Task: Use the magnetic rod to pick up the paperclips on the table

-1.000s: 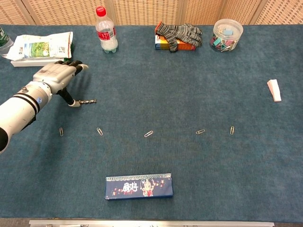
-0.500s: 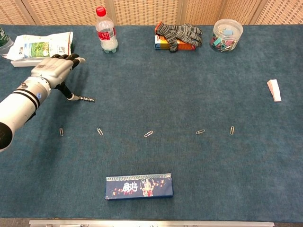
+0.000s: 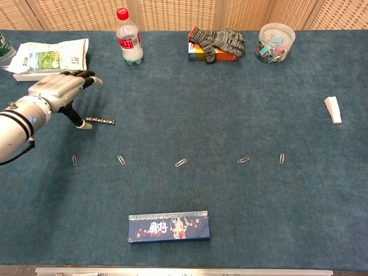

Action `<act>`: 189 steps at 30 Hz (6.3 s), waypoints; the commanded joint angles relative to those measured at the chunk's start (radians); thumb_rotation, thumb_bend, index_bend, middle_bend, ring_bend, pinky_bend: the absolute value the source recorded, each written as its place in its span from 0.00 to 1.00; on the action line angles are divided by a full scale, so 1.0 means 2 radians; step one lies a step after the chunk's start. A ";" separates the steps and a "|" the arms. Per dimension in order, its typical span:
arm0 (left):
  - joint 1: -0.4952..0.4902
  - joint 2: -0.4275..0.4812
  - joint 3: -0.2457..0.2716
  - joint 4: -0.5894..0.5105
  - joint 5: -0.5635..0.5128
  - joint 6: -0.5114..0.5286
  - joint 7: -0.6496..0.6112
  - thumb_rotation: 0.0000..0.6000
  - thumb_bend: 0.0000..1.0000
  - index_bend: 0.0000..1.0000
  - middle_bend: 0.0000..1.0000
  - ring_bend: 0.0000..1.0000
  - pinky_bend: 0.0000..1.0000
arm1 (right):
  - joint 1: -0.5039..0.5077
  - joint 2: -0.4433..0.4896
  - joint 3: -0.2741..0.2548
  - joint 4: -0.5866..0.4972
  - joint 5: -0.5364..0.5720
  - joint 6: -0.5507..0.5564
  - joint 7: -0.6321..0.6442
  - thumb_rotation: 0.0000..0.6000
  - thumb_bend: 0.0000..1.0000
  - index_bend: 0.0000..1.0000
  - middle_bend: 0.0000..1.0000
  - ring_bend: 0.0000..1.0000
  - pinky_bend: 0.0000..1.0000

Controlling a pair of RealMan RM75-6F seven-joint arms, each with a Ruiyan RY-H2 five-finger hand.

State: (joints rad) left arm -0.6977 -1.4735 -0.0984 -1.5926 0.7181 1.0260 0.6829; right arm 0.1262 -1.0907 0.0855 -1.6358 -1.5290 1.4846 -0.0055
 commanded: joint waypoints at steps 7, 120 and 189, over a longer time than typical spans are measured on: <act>-0.013 0.026 0.011 -0.016 -0.038 -0.018 0.017 1.00 0.09 0.34 0.00 0.00 0.00 | 0.002 -0.001 -0.001 0.001 0.001 -0.005 -0.001 1.00 0.04 0.26 0.24 0.18 0.30; -0.004 0.065 0.046 -0.084 0.051 0.020 -0.033 1.00 0.32 0.58 0.00 0.00 0.00 | 0.002 0.003 -0.004 -0.002 -0.003 -0.008 0.011 1.00 0.04 0.26 0.24 0.18 0.30; 0.073 0.080 0.112 -0.111 0.095 0.018 -0.002 1.00 0.32 0.58 0.00 0.00 0.00 | 0.003 0.003 -0.005 -0.004 -0.004 -0.008 0.013 1.00 0.04 0.26 0.24 0.18 0.30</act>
State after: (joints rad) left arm -0.5517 -1.3126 0.1258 -1.8123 0.9066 1.0631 0.6784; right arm 0.1317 -1.0844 0.0747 -1.6429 -1.5375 1.4691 0.0210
